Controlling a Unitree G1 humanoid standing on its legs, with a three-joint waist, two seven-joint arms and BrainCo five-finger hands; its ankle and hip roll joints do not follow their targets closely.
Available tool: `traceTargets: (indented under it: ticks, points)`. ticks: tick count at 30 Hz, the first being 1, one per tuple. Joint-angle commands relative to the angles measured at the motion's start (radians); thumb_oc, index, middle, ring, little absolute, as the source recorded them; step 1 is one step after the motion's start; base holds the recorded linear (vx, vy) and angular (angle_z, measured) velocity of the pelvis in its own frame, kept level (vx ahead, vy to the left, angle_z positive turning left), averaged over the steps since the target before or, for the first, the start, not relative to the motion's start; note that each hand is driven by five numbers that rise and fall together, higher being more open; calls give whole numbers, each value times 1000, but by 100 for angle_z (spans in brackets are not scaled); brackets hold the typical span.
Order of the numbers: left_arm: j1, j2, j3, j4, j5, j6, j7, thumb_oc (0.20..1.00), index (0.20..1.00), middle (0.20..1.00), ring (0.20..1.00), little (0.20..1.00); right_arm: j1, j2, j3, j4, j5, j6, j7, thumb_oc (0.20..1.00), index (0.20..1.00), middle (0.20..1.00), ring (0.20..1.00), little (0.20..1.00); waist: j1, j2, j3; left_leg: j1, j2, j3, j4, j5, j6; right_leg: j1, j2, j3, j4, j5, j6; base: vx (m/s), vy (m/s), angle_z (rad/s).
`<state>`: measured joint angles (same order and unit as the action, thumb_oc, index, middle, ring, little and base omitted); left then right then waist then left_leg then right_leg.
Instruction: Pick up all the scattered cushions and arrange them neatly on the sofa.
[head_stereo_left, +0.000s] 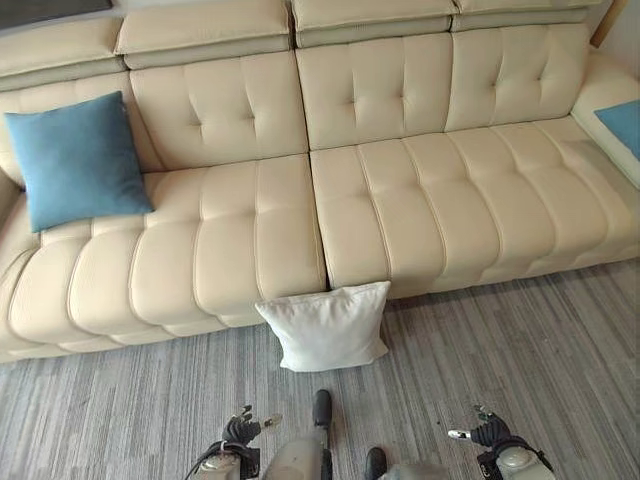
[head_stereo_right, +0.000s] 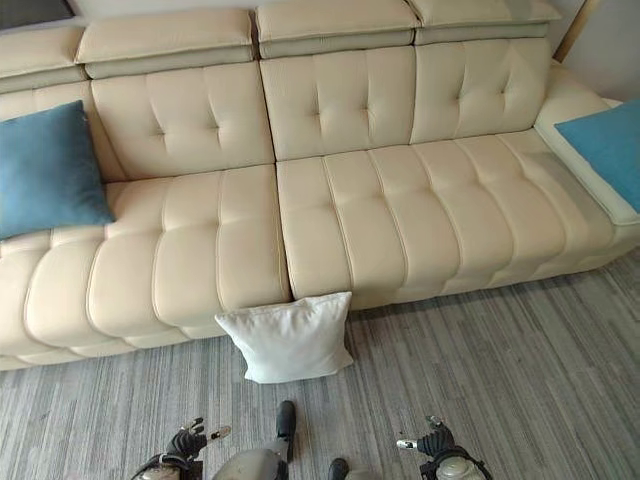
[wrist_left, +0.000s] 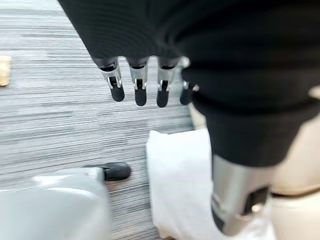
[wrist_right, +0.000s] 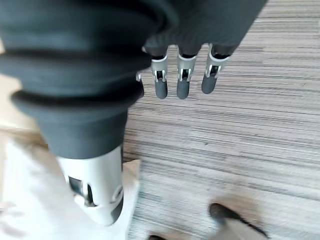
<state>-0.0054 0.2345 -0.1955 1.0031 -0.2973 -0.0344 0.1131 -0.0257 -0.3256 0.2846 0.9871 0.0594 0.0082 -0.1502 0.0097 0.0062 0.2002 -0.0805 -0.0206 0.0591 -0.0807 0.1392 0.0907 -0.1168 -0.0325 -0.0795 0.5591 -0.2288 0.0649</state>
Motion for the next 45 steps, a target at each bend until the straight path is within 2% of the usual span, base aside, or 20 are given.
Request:
traceTargets:
  ticks: [1,3,4,5,8,10,11,12,14,15,17,18,19,21,26,30,39,40,44,45]
  points:
    - [-21,40,10,-17,18,-18,-2,1000,1000,1000,1000,1000,-14,16,-12,-13,22,-4,-5,1000,1000,1000,1000,1000,-12,-14,20,36,9,-14,49,-138,-51,26,-39,40,-156,174,48,279,58,47]
    - [-34,39,6,-4,20,-21,5,1000,1000,1000,1000,1000,-21,18,-10,-6,33,-8,-12,1000,1000,1000,1000,1000,-27,-10,29,68,8,-23,34,-148,-55,-16,-8,19,-232,148,30,288,-25,36]
    - [-41,37,1,-1,19,-21,12,1000,1000,1000,1000,1000,-24,17,-9,-3,35,-7,-18,1000,1000,1000,1000,1000,-42,-16,40,95,-1,-33,34,-160,-58,-41,8,9,-329,168,30,263,-78,5]
    - [-45,36,0,-3,21,-20,13,1000,1000,1000,1000,1000,-23,16,-10,-2,34,-4,-21,1000,1000,1000,1000,1000,-49,-21,42,104,-7,-38,36,-165,-59,-55,11,7,-368,183,34,183,-66,0]
    - [-49,39,-5,-7,27,-24,16,1000,1000,1000,1000,1000,-17,14,-9,-3,28,-4,-23,1000,1000,1000,1000,1000,-59,-28,47,123,-15,-47,43,-180,-61,-35,17,4,-432,195,34,133,-75,12]
    - [-45,32,-7,-8,34,-25,14,1000,1000,1000,1000,1000,-6,15,-12,3,31,-8,-25,1000,1000,1000,1000,1000,-58,-34,39,138,-21,-52,52,-198,-65,-5,19,12,-462,197,22,203,-139,35]
    - [-40,27,-5,-9,37,-26,12,1000,1000,1000,1000,1000,-1,13,-19,16,37,-14,-25,1000,1000,1000,1000,1000,-57,-33,23,140,-20,-49,77,-221,-73,30,18,14,-498,194,12,263,-193,37]
    - [-35,25,-6,-26,33,-22,8,1000,1000,1000,1000,1000,-2,6,-23,20,42,-17,-24,1000,1000,1000,1000,1000,-58,-34,22,123,-27,-47,154,-248,-88,61,17,9,-511,187,-1,225,-176,35]
    - [-37,26,-8,-43,27,-21,10,1000,1000,1000,1000,1000,-7,-3,-20,25,41,-17,-25,1000,1000,1000,1000,1000,-53,-38,31,88,-35,-47,237,-262,-103,76,10,10,-511,178,-15,80,-67,35]
    - [-39,24,-8,-46,19,-24,14,1000,1000,1000,1000,1000,-12,-7,-20,27,44,-18,-25,1000,1000,1000,1000,1000,-52,-38,34,61,-29,-43,259,-258,-110,85,4,8,-518,171,-19,53,20,35]
    - [-37,19,-11,-47,18,-20,12,1000,1000,1000,1000,1000,-14,-16,-22,30,44,-17,-25,1000,1000,1000,1000,1000,-49,-35,30,32,9,-26,222,-226,-118,105,-6,-4,-534,159,-17,67,53,29]
    - [-37,19,-11,-47,18,-20,12,1000,1000,1000,1000,1000,-14,-16,-22,30,44,-17,-24,1000,1000,1000,1000,1000,-49,-35,30,34,8,-26,220,-226,-118,107,-6,-4,-534,159,-17,80,78,6]
    - [-36,22,-13,-50,19,-19,14,1000,1000,1000,1000,1000,-17,-21,-23,25,48,-18,-28,1000,1000,1000,1000,1000,-44,-31,34,14,48,-9,163,-187,-118,101,-10,-17,-522,145,-18,63,66,1]
    - [-38,26,-19,-37,29,-17,13,1000,1000,1000,1000,1000,-6,-25,-29,23,45,-18,-30,1000,1000,1000,1000,1000,-49,-20,32,11,58,-13,119,-156,-121,101,-4,-27,-519,131,-24,90,92,4]
    - [-61,40,-23,3,40,-22,24,1000,1000,1000,1000,1000,-25,-24,-20,52,53,-19,-44,1000,1000,1000,1000,1000,-58,-22,57,-15,51,-8,99,-150,-118,29,-3,-18,-494,147,-23,-25,66,4]
    - [-103,56,-27,60,44,-29,46,1000,1000,1000,1000,1000,-65,-19,10,89,50,-12,-57,1000,1000,1000,1000,1000,-49,-32,88,-91,50,-2,115,-147,-114,-71,-10,-14,-459,165,-19,-91,34,-1]
    - [-172,69,-38,139,27,-33,69,1000,1000,1000,1000,1000,-153,-17,31,125,84,-13,-90,1000,1000,1000,1000,1000,-43,-33,154,-232,43,-9,171,-143,-112,-217,-28,-12,-400,177,-14,-91,3,4]
    - [-201,82,-40,158,19,-35,79,1000,1000,1000,1000,1000,-186,-13,33,141,101,-16,-106,1000,1000,1000,1000,1000,-44,-33,173,-299,38,-13,199,-140,-113,-285,-31,-12,-374,182,-15,-98,-13,2]
    - [-255,107,-35,189,0,-37,97,1000,1000,1000,1000,1000,-244,-16,31,181,127,-17,-129,1000,1000,1000,1000,1000,-45,-30,190,-400,33,-19,241,-135,-116,-381,-37,-19,-343,190,-16,-112,-14,4]
    - [-300,133,-29,211,-16,-39,111,1000,1000,1000,1000,1000,-295,-21,22,203,156,-21,-151,1000,1000,1000,1000,1000,-47,-30,206,-469,33,-22,267,-133,-119,-450,-39,-20,-317,193,-15,-81,-9,10]
